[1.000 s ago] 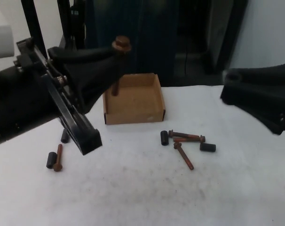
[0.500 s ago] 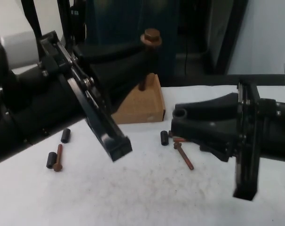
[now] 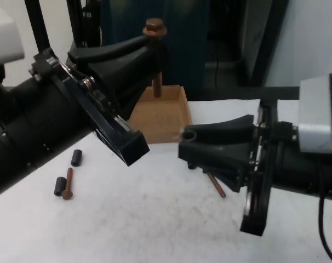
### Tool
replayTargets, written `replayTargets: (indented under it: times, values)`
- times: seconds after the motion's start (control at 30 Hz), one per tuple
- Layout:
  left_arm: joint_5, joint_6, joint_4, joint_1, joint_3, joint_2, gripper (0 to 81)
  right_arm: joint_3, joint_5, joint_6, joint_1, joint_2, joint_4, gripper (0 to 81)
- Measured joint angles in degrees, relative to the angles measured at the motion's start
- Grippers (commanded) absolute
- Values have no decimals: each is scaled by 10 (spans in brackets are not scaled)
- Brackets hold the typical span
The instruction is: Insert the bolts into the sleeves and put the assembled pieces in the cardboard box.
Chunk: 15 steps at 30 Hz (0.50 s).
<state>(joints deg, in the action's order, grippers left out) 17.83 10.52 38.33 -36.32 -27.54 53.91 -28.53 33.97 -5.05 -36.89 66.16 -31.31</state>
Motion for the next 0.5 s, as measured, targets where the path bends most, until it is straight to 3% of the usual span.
replayTargets:
  times: [0.33, 0.5]
  values:
    - [0, 45, 15, -3, 24, 0, 8, 0, -32, -24, -31, 13, -35, 3]
    - [-1, 45, 27, -11, 36, 0, 8, 0, -68, 9, -31, 13, -41, 3]
